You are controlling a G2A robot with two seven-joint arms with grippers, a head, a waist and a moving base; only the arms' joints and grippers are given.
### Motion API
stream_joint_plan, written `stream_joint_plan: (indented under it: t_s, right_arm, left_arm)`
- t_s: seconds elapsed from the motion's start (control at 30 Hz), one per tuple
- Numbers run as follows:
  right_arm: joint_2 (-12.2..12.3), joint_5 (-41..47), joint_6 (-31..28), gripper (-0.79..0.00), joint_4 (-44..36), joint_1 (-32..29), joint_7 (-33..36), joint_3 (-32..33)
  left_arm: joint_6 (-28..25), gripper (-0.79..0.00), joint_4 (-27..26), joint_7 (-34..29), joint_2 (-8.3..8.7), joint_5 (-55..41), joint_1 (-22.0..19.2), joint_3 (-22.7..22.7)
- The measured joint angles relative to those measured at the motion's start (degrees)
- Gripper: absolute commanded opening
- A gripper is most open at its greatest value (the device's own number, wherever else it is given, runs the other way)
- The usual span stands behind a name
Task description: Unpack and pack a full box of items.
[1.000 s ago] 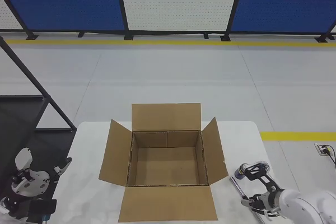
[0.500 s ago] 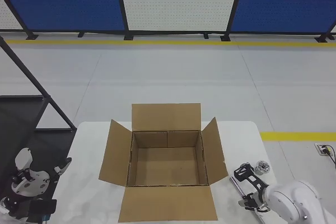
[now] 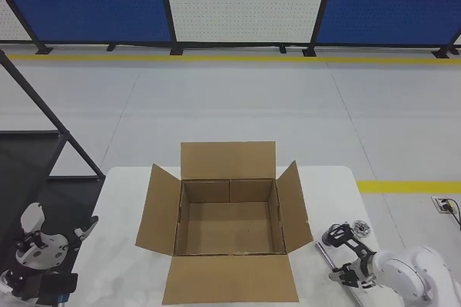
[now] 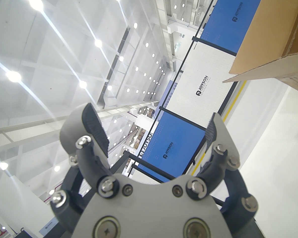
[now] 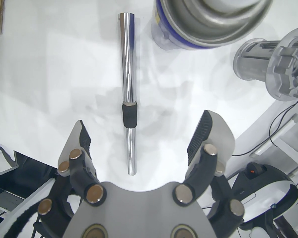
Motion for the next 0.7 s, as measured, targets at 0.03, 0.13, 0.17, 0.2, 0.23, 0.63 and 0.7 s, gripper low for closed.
stream_joint_plan:
  t_s: [0.03, 0.13, 0.17, 0.2, 0.23, 0.63, 0.7]
  right_arm:
    - [0.1, 0.5, -0.6, -0.215, 0.4, -0.2, -0.3, 0.5]
    - [0.3, 1.1, -2.0, -0.222, 0.7, -0.9, -1.0, 1.0]
    - [0.4, 1.2, -2.7, -0.268, 0.6, -1.2, -1.2, 1.0]
    - [0.4, 1.2, -3.3, -0.302, 0.4, -1.4, -1.4, 1.0]
    - [0.5, 1.0, -3.7, -0.332, 0.1, -1.8, -1.7, 1.0]
    - [0.8, -2.8, -3.6, -0.453, -3.2, -3.3, -2.2, -0.3]
    - [0.8, -3.5, -3.2, -0.446, -3.4, -3.2, -2.0, -1.0]
  left_arm:
    - [0.0, 0.000, 0.0, 0.0, 0.00, 0.0, 0.0, 0.0]
    - [0.0, 0.000, 0.0, 0.0, 0.00, 0.0, 0.0, 0.0]
    - [0.0, 0.000, 0.0, 0.0, 0.00, 0.0, 0.0, 0.0]
    - [0.0, 0.000, 0.0, 0.0, 0.00, 0.0, 0.0, 0.0]
    - [0.0, 0.000, 0.0, 0.0, 0.00, 0.0, 0.0, 0.0]
    - [0.0, 0.000, 0.0, 0.0, 0.00, 0.0, 0.0, 0.0]
    - [0.0, 0.000, 0.0, 0.0, 0.00, 0.0, 0.0, 0.0]
